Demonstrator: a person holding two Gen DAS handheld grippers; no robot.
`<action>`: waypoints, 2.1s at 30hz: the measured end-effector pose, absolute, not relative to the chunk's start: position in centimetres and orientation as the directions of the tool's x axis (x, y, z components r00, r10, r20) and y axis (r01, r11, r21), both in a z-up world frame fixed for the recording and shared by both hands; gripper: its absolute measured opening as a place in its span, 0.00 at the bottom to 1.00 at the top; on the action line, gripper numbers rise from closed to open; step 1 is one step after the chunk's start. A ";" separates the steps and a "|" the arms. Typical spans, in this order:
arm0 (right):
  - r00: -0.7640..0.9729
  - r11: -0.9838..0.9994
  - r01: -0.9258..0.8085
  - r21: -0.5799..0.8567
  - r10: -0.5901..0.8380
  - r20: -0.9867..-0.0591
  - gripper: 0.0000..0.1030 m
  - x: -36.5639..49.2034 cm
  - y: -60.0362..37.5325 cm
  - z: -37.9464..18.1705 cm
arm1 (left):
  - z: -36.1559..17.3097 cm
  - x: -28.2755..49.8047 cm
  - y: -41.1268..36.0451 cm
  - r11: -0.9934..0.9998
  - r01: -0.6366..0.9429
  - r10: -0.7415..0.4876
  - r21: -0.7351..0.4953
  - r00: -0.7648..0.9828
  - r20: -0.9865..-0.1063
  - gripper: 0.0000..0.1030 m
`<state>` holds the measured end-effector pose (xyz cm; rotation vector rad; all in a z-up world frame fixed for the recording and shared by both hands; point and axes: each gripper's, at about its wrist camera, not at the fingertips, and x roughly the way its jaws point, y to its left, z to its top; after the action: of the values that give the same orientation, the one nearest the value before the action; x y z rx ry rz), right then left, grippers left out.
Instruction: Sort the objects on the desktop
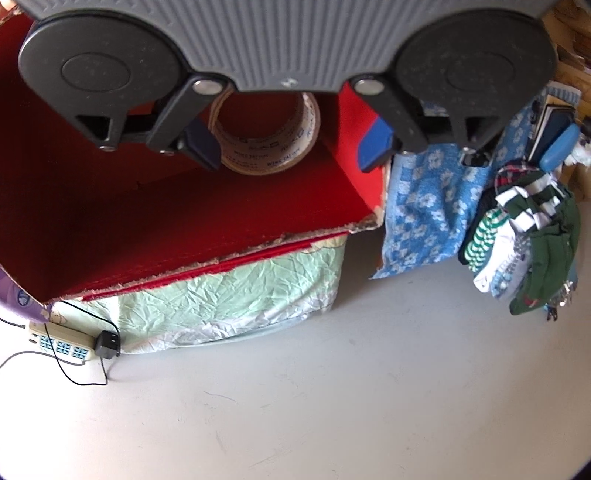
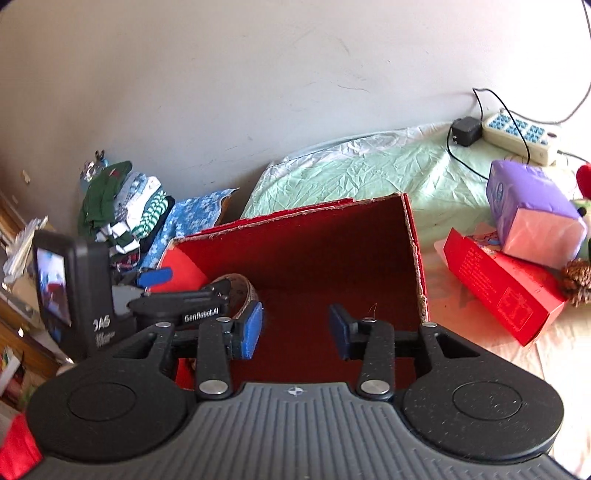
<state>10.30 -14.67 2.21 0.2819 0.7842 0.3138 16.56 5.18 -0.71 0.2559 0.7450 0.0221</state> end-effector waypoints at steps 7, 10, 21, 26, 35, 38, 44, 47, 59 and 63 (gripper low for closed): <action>0.646 0.911 -0.238 0.336 0.407 -0.646 0.44 8.8 -15.2 1.6 | 0.6 15.8 4.2 0.980 -0.022 0.148 0.197 0.744 -0.652 0.86; 0.644 0.911 -0.259 0.322 0.411 -0.645 0.45 8.0 -15.8 1.2 | 1.8 14.2 3.3 0.981 -0.072 0.171 0.180 0.760 -0.627 0.87; 0.664 0.901 -0.332 0.279 0.433 -0.609 0.54 6.2 -17.8 -0.3 | 4.7 1.6 2.3 0.980 -0.159 0.200 0.123 0.804 -0.560 0.99; 0.656 0.855 -0.410 0.318 0.518 -0.548 0.55 4.9 -17.8 -0.4 | 1.1 -1.6 1.4 0.994 -0.092 0.108 0.060 0.735 -0.669 0.96; 0.593 0.799 -0.516 0.309 0.594 -0.544 0.60 3.4 -16.8 -1.6 | -3.4 -2.1 -0.5 1.000 0.007 -0.020 -0.020 0.637 -0.771 0.73; 0.529 0.796 -0.479 0.370 0.598 -0.602 0.60 4.4 -16.7 -3.2 | -4.0 -1.8 -0.6 0.999 0.030 -0.049 -0.039 0.619 -0.784 0.68; 0.435 0.782 -0.403 0.476 0.621 -0.652 0.60 5.7 -16.5 -5.5 | -4.5 -1.5 -1.3 0.992 0.098 -0.117 -0.073 0.584 -0.803 0.54; 0.409 0.768 -0.384 0.513 0.640 -0.651 0.60 5.9 -16.2 -6.0 | -5.4 -0.9 -1.2 0.989 0.114 -0.145 -0.097 0.554 -0.820 0.50; 0.335 0.753 -0.355 0.555 0.656 -0.676 0.58 6.1 -14.6 -6.9 | -5.5 -0.7 -0.6 0.975 0.157 -0.217 -0.156 0.551 -0.805 0.38; 0.358 0.746 -0.388 0.542 0.664 -0.657 0.58 5.7 -14.5 -5.9 | -4.4 -1.6 -1.3 0.978 0.183 -0.190 -0.101 0.582 -0.790 0.38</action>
<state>5.70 -14.52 -5.94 0.3171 0.9926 0.6929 -1.56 -1.27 -4.36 -0.0083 0.9239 -0.2180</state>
